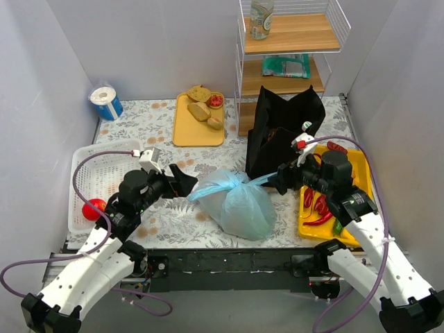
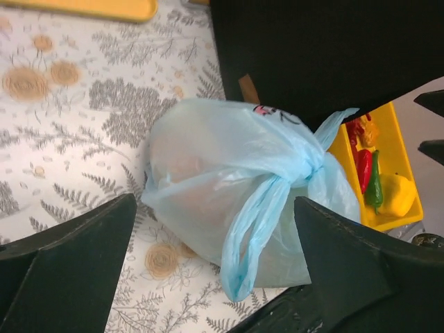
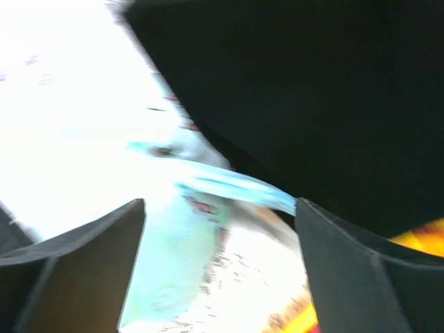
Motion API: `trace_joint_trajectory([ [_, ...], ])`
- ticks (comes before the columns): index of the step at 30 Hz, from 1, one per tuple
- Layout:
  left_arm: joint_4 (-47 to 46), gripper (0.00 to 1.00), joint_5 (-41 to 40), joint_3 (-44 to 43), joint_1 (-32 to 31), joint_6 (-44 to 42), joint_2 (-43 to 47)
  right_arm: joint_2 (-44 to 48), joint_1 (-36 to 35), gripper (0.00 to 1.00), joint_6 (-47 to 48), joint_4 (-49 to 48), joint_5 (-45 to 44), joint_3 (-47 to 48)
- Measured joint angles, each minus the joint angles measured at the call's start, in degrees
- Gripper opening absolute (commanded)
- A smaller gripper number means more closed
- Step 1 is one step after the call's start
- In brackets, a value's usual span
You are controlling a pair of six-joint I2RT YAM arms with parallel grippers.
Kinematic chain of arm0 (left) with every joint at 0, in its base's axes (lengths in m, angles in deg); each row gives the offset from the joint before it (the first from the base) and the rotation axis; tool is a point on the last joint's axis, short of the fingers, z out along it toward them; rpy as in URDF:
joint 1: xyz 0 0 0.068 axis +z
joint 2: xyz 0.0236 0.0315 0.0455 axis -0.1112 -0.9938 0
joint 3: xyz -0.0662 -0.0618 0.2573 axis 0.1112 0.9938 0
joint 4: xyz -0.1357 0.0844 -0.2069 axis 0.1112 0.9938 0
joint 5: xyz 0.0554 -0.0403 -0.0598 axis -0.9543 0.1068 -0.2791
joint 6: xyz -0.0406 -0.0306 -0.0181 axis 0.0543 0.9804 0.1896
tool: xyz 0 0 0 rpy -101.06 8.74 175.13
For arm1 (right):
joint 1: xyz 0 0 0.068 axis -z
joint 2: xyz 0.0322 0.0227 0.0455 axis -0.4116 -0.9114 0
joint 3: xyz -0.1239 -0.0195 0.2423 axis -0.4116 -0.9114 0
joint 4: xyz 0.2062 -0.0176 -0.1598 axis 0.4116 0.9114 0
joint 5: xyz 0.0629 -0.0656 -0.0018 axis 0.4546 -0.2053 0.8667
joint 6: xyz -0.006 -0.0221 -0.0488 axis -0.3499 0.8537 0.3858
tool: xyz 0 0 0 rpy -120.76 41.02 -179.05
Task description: Place the mixed food into the grocery bags and tie them
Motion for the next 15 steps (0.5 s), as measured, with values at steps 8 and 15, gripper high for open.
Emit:
trace_joint_trajectory([
  [8, 1.51, 0.98, -2.32, -11.87, 0.50, -9.18, -10.49, -2.03, -5.68, 0.99, 0.76, 0.13, 13.20, 6.03],
  [15, -0.17, 0.98, -2.08, -19.34, 4.81, -13.57, -22.69, -18.05, -29.59, 0.99, 2.19, 0.63, -2.73, 17.11],
])
